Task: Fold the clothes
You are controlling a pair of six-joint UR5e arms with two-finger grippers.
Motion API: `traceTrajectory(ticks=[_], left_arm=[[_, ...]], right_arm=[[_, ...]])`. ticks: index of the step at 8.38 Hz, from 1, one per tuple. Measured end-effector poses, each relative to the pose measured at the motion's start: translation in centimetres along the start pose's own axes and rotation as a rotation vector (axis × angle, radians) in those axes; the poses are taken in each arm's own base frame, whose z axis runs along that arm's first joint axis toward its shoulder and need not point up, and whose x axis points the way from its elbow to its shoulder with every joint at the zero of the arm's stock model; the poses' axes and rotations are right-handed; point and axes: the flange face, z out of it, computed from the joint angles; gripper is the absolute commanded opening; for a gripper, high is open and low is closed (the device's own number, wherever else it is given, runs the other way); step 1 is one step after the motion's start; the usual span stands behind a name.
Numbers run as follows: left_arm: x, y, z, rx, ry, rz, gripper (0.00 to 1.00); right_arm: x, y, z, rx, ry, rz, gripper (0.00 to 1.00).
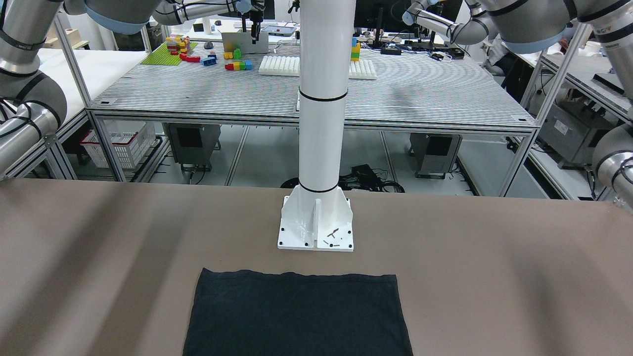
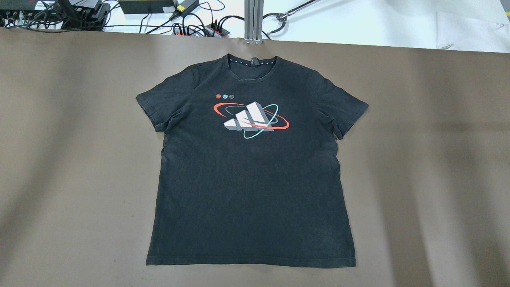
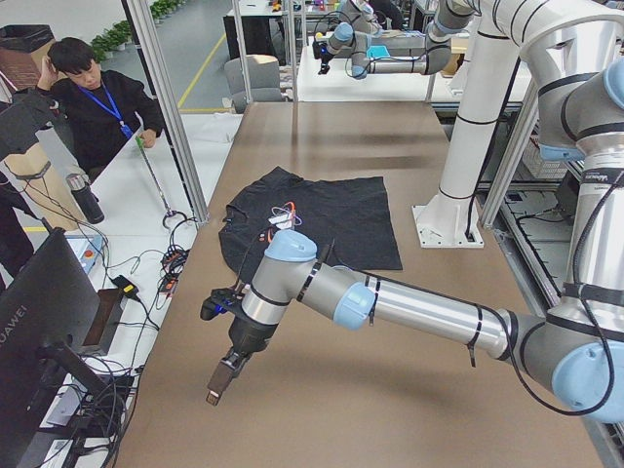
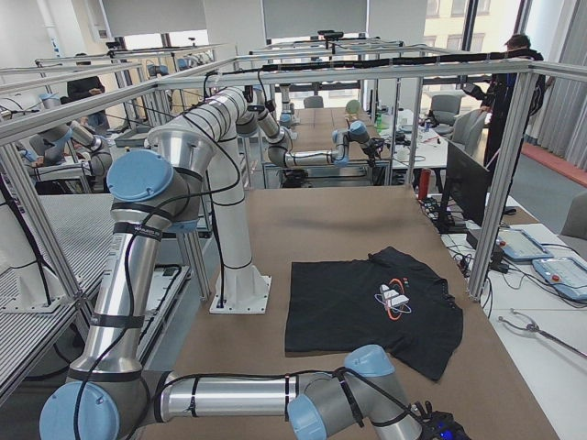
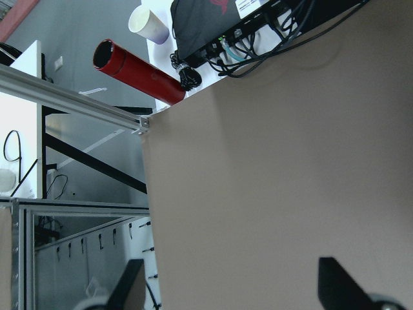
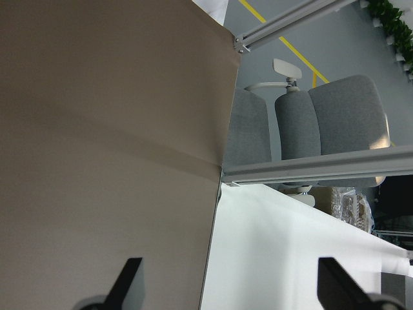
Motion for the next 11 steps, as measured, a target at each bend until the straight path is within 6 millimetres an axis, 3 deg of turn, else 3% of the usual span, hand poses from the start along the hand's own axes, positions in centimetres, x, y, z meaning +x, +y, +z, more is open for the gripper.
traceTrajectory(ticks=[2,4,6,8,9,11], left_arm=[[5.1,-6.2,3.2,0.0,0.106,0.011,0.94],[11.5,-10.9,6.4,0.009,0.196,-0.011,0.94],[18.9,-13.4,9.0,0.018,0.31,-0.064,0.94],[25.9,-14.2,10.6,0.02,0.409,-0.131,0.94],[28.9,-14.5,10.9,0.014,0.454,-0.169,0.94],[34.0,-14.0,11.9,-0.007,0.539,-0.235,0.94]], right_arm=[[-5.5,-7.7,3.3,0.006,-0.083,-0.018,0.94],[-16.7,-15.2,3.7,0.024,-0.181,0.039,0.94],[-26.4,-20.5,2.9,0.022,-0.259,0.125,0.94],[-32.8,-23.2,1.7,0.009,-0.312,0.222,0.94],[-34.9,-23.8,1.1,0.003,-0.333,0.255,0.94],[-37.2,-24.2,0.5,0.009,-0.365,0.279,0.94]])
